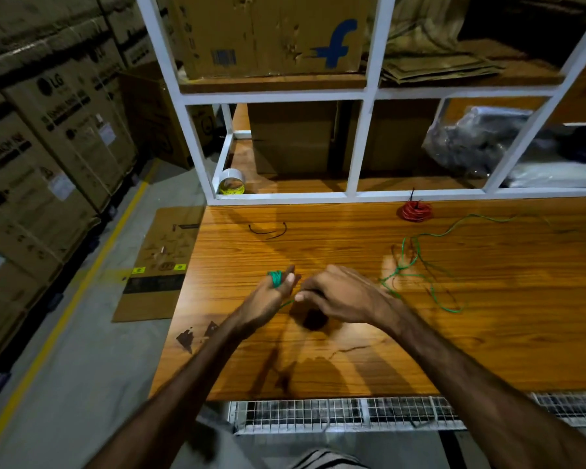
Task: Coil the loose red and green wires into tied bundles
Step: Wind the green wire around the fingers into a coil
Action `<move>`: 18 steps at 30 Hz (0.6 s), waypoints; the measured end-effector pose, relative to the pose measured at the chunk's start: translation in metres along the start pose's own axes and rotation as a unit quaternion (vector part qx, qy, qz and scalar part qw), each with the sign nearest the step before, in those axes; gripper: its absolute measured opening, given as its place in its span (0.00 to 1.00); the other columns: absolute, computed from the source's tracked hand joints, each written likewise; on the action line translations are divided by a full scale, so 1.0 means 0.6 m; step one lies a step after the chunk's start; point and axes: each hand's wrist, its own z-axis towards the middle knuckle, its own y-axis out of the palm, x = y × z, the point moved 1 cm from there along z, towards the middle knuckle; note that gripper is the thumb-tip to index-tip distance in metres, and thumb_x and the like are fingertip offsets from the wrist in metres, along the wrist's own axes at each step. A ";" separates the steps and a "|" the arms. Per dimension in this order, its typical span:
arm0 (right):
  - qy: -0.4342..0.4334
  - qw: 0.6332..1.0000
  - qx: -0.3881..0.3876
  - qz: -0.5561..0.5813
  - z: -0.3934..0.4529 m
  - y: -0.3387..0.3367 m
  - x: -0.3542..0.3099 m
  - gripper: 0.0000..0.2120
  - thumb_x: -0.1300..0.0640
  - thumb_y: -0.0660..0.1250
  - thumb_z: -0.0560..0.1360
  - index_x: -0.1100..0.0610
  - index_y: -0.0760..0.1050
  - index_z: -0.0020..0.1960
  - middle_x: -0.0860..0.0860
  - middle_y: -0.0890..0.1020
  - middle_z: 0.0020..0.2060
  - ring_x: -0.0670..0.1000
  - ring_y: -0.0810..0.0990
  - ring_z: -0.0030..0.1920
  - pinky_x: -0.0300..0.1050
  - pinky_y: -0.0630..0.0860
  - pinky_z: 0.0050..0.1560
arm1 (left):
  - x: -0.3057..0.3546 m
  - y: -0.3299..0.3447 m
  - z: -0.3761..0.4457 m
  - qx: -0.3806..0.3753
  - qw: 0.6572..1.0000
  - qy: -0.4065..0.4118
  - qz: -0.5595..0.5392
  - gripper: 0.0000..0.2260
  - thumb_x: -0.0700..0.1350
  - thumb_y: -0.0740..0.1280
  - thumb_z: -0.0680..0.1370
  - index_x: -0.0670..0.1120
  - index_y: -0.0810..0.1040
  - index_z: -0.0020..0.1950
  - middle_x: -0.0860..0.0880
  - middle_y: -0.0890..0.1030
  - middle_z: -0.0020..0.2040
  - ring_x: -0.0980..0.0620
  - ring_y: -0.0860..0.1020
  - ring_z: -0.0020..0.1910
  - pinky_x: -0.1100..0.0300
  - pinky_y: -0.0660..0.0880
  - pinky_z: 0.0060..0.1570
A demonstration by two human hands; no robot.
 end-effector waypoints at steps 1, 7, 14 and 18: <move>-0.015 1.000 0.003 -0.001 0.002 -0.007 -0.006 0.14 0.41 0.60 0.83 0.47 0.80 0.51 0.53 0.85 0.40 0.57 0.81 0.43 0.45 0.64 0.38 | 0.002 0.012 -0.009 -0.041 0.999 -0.026 -0.005 0.21 0.60 0.58 0.84 0.47 0.78 0.66 0.48 0.83 0.62 0.57 0.81 0.59 0.51 0.74 0.67; 0.001 0.999 -0.008 0.031 0.013 -0.018 -0.002 0.14 0.43 0.61 0.83 0.48 0.74 0.42 0.45 0.79 0.33 0.47 0.74 0.32 0.51 0.71 0.33 | 0.017 0.041 -0.031 -0.264 0.918 -0.182 -0.234 0.54 0.79 0.43 0.70 0.33 0.77 0.67 0.32 0.82 0.60 0.38 0.81 0.62 0.50 0.73 0.67; 0.042 0.990 0.057 0.122 0.003 0.009 0.016 0.18 0.43 0.61 0.84 0.53 0.72 0.41 0.48 0.76 0.29 0.48 0.74 0.31 0.52 0.67 0.35 | 0.021 0.018 -0.063 -0.385 0.859 -0.040 -0.335 0.19 0.42 0.68 0.81 0.41 0.76 0.72 0.43 0.83 0.63 0.45 0.80 0.66 0.65 0.78 0.58; 0.052 0.990 0.055 0.116 -0.017 0.036 0.019 0.12 0.47 0.60 0.83 0.53 0.78 0.50 0.52 0.84 0.38 0.55 0.81 0.39 0.51 0.70 0.37 | 0.042 0.008 -0.068 -0.348 0.801 0.064 -0.483 0.25 0.27 0.56 0.82 0.36 0.60 0.80 0.36 0.68 0.77 0.39 0.67 0.77 0.57 0.68 0.73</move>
